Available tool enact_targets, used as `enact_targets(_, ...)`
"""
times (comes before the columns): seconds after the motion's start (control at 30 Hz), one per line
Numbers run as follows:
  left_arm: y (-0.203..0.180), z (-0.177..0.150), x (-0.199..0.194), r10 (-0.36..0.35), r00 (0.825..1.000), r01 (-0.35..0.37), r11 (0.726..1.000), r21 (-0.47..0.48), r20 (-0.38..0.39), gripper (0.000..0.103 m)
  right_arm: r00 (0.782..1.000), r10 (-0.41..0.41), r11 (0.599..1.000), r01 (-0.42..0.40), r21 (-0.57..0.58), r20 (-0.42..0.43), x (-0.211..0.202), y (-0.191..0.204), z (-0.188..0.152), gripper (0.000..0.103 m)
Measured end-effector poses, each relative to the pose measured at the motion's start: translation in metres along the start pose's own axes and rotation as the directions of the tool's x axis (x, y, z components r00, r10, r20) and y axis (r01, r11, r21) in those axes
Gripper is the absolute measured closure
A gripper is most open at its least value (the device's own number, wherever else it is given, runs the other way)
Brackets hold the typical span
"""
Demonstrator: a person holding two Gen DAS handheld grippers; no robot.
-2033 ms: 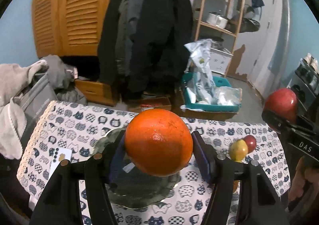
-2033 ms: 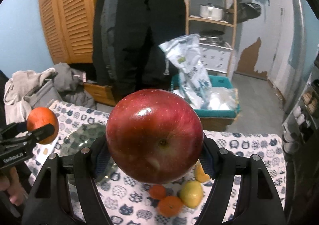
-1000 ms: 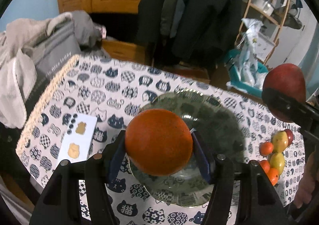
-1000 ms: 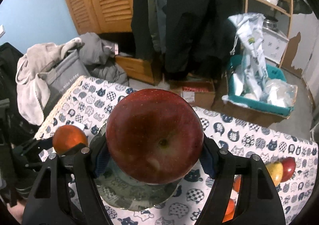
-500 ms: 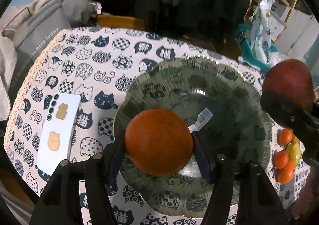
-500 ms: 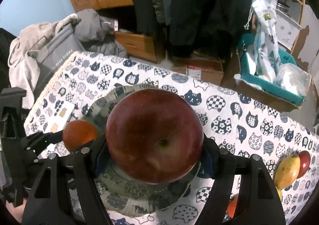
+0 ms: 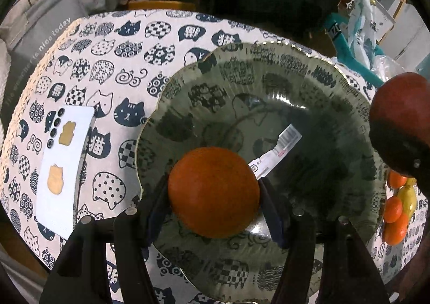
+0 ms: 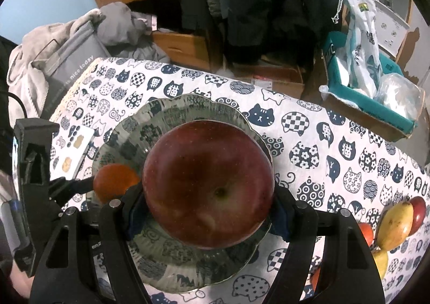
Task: Organize fruits
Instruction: 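Lower the orange into the glass bowl with the left tool while the right tool lowers the apple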
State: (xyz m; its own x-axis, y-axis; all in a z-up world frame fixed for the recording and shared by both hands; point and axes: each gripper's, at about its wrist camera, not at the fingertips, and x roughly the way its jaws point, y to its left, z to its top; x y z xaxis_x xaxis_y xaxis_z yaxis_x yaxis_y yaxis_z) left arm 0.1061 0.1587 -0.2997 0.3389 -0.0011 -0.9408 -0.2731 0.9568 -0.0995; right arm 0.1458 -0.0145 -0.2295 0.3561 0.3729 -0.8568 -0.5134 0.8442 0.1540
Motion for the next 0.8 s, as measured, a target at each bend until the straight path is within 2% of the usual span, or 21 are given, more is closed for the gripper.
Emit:
enact_targets(0.17, -0.004, 0.002, 0.004, -0.011, 0.999, 0.012, 1.000, 0.022, -0.039, 0.036, 1.000, 0.004, 1.000, -0.004, 0.007, -0.004, 0.000, -0.001, 0.000, 0.028)
enact_targets(0.23, -0.003, 0.003, 0.000, -0.025, 0.999, 0.025, 1.000, 0.008, -0.022, 0.029, 1.000, 0.009, 1.000, -0.009, 0.010, -0.007, 0.001, -0.002, 0.000, 0.028)
enact_targets(0.27, -0.002, 0.004, -0.003, -0.024, 1.000, 0.024, 1.000, 0.002, -0.011, 0.022, 1.000, 0.012, 1.000, -0.012, 0.011, -0.013, 0.002, -0.002, 0.000, 0.028)
enact_targets(0.3, -0.002, 0.004, -0.007, -0.019, 1.000, 0.019, 1.000, 0.000, 0.002, 0.021, 1.000, 0.015, 1.000, -0.015, 0.014, -0.015, 0.003, -0.002, 0.000, 0.028)
enact_targets(0.5, 0.011, 0.003, -0.028, -0.006, 0.999, 0.007, 1.000, -0.015, 0.032, 0.021, 0.999, 0.029, 0.999, -0.028, 0.021, -0.045, 0.014, 0.000, 0.002, 0.028)
enact_targets(0.8, 0.039, -0.008, -0.046, 0.030, 0.998, -0.026, 0.997, -0.073, 0.056, 0.021, 0.988, 0.019, 1.000, -0.023, -0.019, -0.152, 0.047, 0.017, -0.006, 0.028)
